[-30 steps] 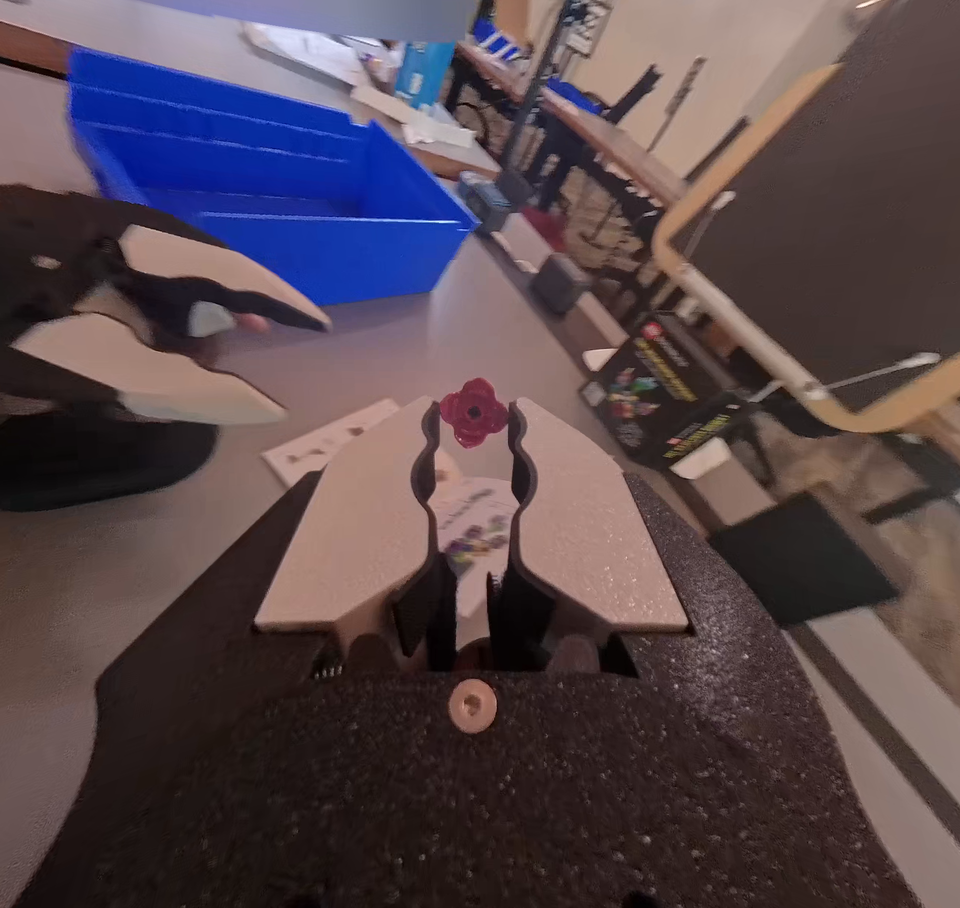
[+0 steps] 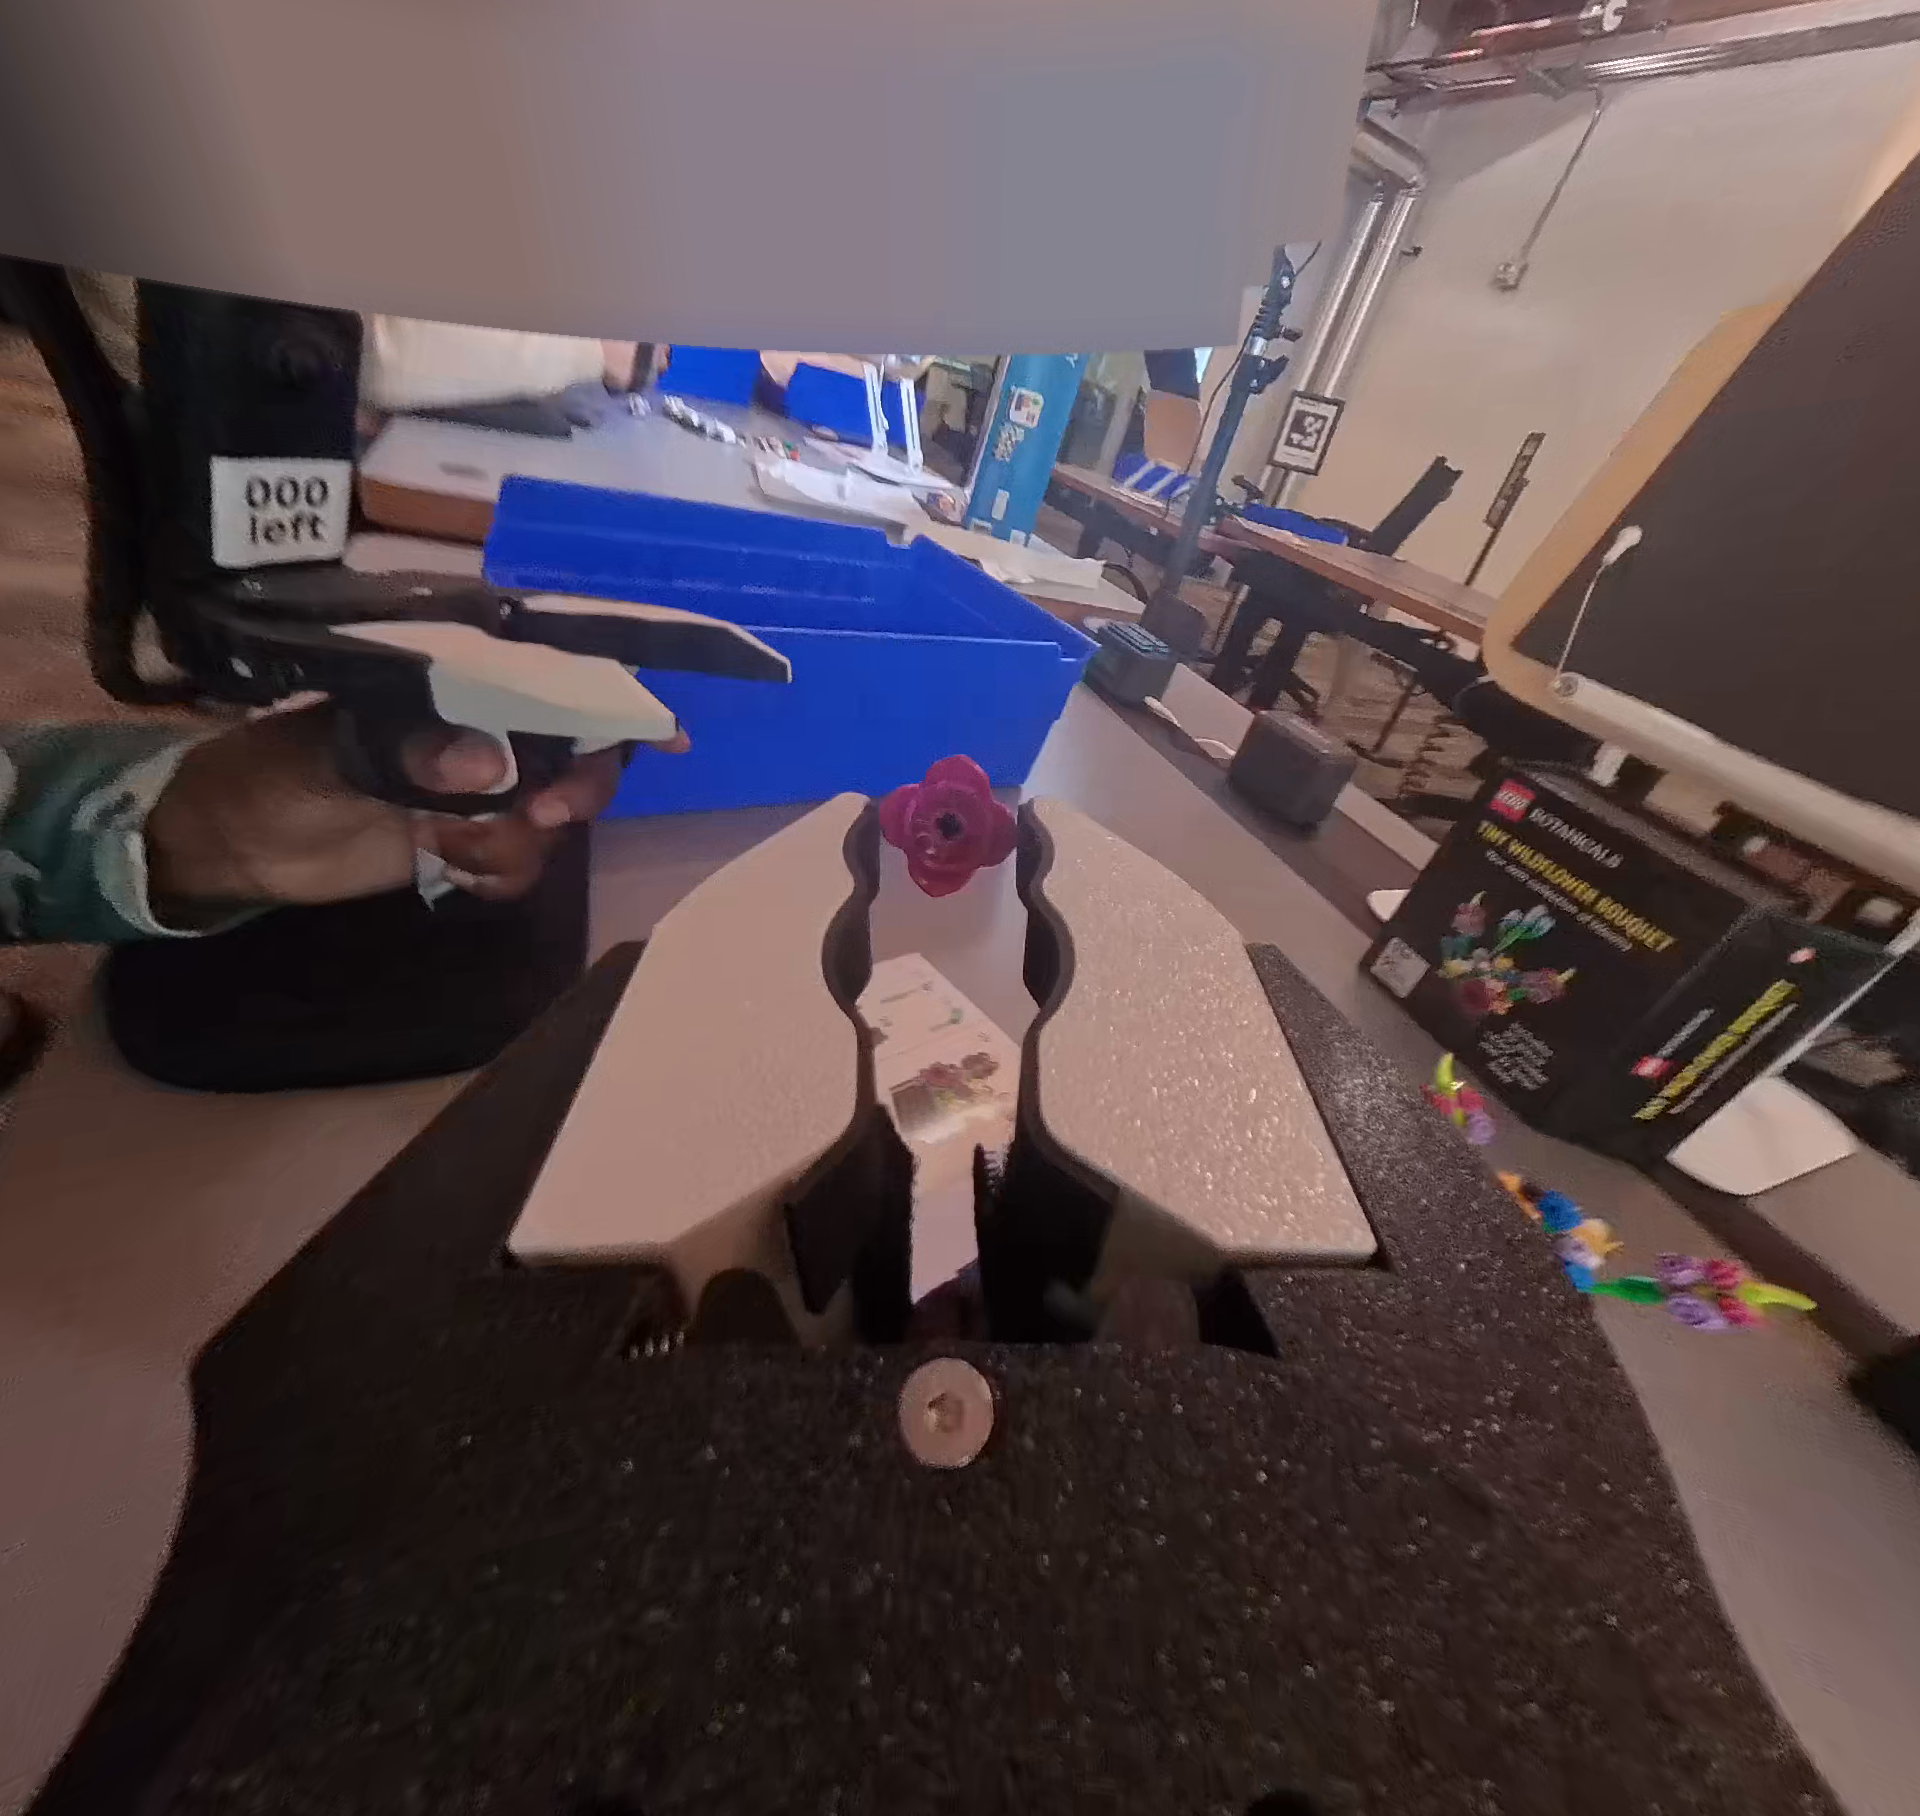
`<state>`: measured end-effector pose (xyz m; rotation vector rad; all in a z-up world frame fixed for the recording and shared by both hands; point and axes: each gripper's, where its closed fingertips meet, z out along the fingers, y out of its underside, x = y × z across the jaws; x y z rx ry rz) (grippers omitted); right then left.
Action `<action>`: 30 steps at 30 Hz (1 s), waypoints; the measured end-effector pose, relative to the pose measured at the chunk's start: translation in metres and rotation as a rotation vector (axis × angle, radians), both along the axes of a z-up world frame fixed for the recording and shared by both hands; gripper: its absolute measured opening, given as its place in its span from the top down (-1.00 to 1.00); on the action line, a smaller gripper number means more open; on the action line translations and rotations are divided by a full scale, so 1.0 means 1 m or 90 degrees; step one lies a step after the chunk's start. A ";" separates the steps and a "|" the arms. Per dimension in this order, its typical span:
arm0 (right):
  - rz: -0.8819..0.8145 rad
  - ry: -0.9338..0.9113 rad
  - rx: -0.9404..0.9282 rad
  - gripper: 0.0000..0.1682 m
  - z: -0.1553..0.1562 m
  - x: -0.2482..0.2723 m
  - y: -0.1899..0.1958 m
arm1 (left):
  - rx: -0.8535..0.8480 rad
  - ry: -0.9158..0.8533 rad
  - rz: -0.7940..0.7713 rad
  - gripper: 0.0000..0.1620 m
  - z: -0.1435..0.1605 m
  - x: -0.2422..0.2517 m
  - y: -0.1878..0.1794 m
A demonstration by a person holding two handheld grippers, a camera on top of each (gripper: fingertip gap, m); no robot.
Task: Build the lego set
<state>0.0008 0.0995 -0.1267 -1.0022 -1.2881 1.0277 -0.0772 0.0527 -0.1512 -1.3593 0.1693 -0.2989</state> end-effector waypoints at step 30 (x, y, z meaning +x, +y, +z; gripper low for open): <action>0.053 -0.064 -0.240 0.70 -0.039 -0.029 -0.013 | -0.096 0.145 -0.050 0.66 -0.027 0.032 0.012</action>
